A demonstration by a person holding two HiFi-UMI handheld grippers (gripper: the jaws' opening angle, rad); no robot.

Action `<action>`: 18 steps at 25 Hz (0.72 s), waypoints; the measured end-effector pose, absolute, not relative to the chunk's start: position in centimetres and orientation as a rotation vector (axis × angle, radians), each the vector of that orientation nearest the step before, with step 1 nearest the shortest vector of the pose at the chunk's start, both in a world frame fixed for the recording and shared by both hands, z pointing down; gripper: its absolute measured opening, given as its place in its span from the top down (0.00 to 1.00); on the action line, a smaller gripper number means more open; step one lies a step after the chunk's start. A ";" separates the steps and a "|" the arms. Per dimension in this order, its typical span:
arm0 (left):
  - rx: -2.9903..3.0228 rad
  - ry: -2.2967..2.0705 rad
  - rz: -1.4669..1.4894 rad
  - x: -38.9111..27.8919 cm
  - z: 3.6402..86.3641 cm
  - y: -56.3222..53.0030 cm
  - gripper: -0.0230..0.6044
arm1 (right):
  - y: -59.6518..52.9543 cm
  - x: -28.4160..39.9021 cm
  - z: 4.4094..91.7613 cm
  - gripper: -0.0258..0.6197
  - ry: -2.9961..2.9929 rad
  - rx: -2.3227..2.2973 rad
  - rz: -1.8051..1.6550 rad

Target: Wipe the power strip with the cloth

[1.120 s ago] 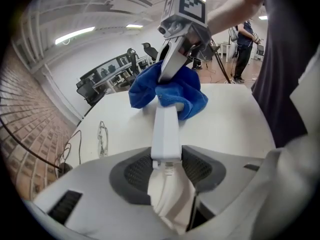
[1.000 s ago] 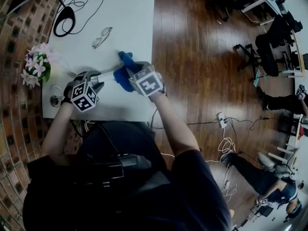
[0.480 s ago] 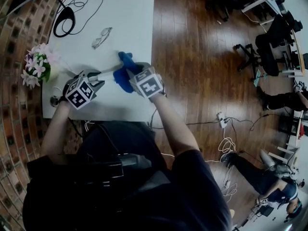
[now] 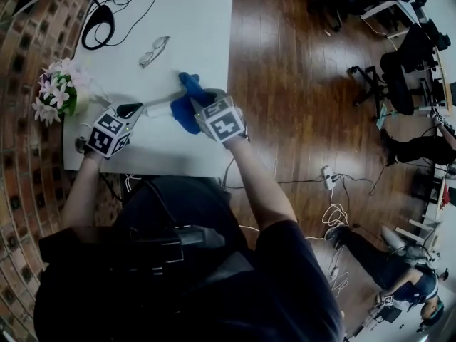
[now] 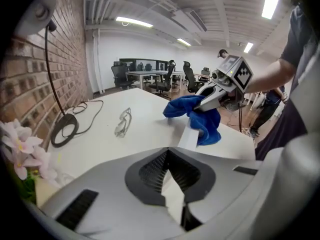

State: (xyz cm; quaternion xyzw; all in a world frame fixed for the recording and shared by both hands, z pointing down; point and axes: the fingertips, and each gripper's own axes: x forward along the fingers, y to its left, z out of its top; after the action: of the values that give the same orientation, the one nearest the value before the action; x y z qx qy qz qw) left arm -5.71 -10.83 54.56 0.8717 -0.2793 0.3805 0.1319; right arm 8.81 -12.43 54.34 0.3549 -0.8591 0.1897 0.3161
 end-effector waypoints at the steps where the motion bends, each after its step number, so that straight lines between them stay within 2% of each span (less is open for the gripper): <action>1: 2.554 -0.831 1.111 -5.8 54.5 -11.1 0.94 | -12.5 8.8 54.3 0.86 -2.260 0.937 0.500; 5: 2.629 -0.823 1.127 -6.0 54.0 -11.0 0.94 | -12.7 8.7 54.3 0.86 -2.261 0.950 0.498; 12: 2.678 -0.663 1.165 -4.8 53.4 -8.6 0.81 | -12.9 8.8 54.5 0.86 -2.260 0.967 0.511; 15: 2.701 -0.593 1.192 -4.2 53.3 -7.8 0.72 | -12.9 8.8 54.4 0.86 -2.259 0.971 0.521; 18: 2.738 -0.533 1.348 -3.8 54.6 -7.2 0.62 | -13.1 8.8 54.4 0.86 -2.256 0.978 0.533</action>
State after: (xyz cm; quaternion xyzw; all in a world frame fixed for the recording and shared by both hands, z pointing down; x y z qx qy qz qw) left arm -3.82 -7.17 54.64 0.8836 -0.1719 0.4350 0.0219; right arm 8.79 -13.15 54.41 0.3700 -0.8531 0.2015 0.3077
